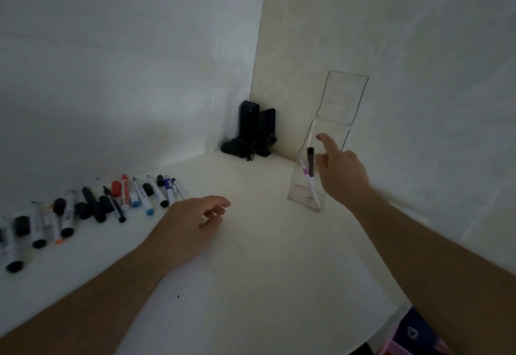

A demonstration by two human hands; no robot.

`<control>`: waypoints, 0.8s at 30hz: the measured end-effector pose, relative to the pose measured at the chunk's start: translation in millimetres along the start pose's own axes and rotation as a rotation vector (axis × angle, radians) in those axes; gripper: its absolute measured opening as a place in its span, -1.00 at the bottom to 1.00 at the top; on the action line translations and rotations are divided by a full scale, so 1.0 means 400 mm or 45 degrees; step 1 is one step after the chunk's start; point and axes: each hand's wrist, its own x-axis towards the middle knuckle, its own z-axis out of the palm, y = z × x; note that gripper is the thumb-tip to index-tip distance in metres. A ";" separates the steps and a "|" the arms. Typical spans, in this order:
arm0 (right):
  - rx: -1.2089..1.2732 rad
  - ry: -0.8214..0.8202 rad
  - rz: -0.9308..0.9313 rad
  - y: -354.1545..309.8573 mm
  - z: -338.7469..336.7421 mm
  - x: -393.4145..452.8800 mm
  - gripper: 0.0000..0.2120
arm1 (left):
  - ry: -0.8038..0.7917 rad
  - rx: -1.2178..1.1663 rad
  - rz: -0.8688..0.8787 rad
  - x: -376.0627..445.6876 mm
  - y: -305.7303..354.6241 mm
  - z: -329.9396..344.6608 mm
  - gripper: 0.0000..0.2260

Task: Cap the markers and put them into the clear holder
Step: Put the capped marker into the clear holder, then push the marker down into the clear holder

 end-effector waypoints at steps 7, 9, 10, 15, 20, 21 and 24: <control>-0.138 0.127 -0.015 -0.010 0.014 -0.025 -0.60 | 0.031 0.021 0.007 0.002 0.000 0.001 -0.75; -0.154 0.331 -0.104 -0.050 0.006 -0.046 -0.57 | 0.070 0.067 -0.021 0.001 -0.002 -0.011 -0.77; -0.115 0.372 -0.194 -0.083 0.006 -0.056 -0.57 | 0.078 0.104 -0.050 0.000 -0.004 -0.023 -0.79; 0.453 -0.186 -0.370 -0.303 0.124 -0.105 -0.50 | 0.043 0.146 -0.179 -0.006 -0.078 -0.102 -0.82; 0.580 -0.588 -0.338 -0.475 0.289 -0.080 -0.47 | 0.330 -0.085 -0.285 -0.005 -0.108 -0.114 -0.82; 0.564 -0.634 -0.360 -0.495 0.312 -0.070 -0.49 | 0.363 -0.091 -0.288 -0.004 -0.107 -0.114 -0.82; 0.452 -0.690 -0.436 -0.528 0.355 -0.041 -0.56 | 0.402 -0.081 -0.314 0.000 -0.109 -0.113 -0.83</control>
